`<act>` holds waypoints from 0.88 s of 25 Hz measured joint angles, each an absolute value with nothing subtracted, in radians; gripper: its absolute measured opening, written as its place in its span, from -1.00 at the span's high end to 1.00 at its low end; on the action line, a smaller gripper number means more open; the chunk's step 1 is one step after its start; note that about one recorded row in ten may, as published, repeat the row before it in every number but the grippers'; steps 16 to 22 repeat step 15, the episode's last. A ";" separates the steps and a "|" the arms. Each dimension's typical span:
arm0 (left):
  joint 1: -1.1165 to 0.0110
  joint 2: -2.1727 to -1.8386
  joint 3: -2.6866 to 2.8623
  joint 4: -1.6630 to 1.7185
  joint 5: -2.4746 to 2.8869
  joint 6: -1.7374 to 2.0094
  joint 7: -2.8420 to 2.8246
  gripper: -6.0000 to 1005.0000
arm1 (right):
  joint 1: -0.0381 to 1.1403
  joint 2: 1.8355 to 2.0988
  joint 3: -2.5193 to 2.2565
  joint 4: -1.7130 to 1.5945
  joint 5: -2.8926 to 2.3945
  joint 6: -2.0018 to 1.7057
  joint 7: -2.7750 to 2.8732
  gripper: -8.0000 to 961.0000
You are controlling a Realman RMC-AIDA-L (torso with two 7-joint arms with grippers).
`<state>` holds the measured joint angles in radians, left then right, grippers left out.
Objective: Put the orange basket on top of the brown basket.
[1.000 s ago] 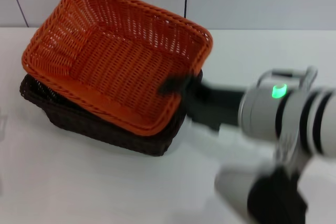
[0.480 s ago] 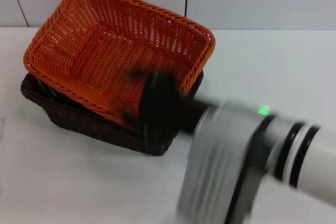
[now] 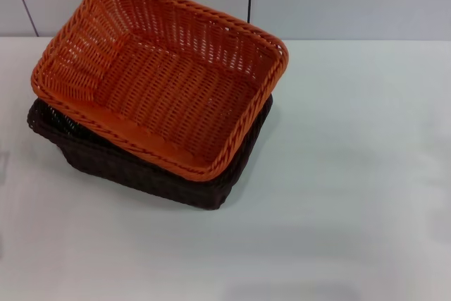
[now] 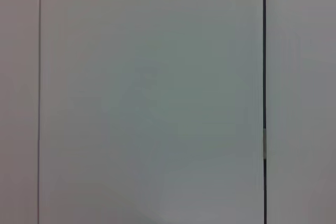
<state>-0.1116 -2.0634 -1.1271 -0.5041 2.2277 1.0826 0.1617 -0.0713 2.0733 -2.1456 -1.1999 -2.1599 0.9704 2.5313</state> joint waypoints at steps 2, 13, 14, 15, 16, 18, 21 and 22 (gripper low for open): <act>-0.112 -2.063 -1.128 -0.504 2.228 1.086 0.161 -0.61 | -0.072 2.073 -2.091 -1.076 -2.158 1.003 2.723 -0.14; -0.136 -2.061 -1.141 -0.479 2.229 1.101 0.162 -0.61 | -0.012 2.076 -2.041 -0.753 -2.111 1.079 2.980 -0.14; -0.136 -2.062 -1.141 -0.478 2.229 1.101 0.162 -0.61 | -0.011 2.076 -2.042 -0.748 -2.110 1.080 2.977 -0.14; -0.138 -2.062 -1.141 -0.477 2.230 1.101 0.162 -0.61 | -0.010 2.076 -2.044 -0.744 -2.110 1.083 2.975 -0.14; -0.138 -2.062 -1.141 -0.477 2.230 1.101 0.162 -0.61 | -0.010 2.076 -2.044 -0.744 -2.110 1.083 2.975 -0.14; -0.138 -2.062 -1.141 -0.477 2.230 1.101 0.162 -0.61 | -0.010 2.076 -2.044 -0.744 -2.110 1.083 2.975 -0.14; -0.138 -2.062 -1.141 -0.477 2.230 1.101 0.162 -0.61 | -0.010 2.076 -2.044 -0.744 -2.110 1.083 2.975 -0.14; -0.138 -2.062 -1.141 -0.477 2.230 1.101 0.162 -0.61 | -0.010 2.076 -2.044 -0.744 -2.110 1.083 2.975 -0.14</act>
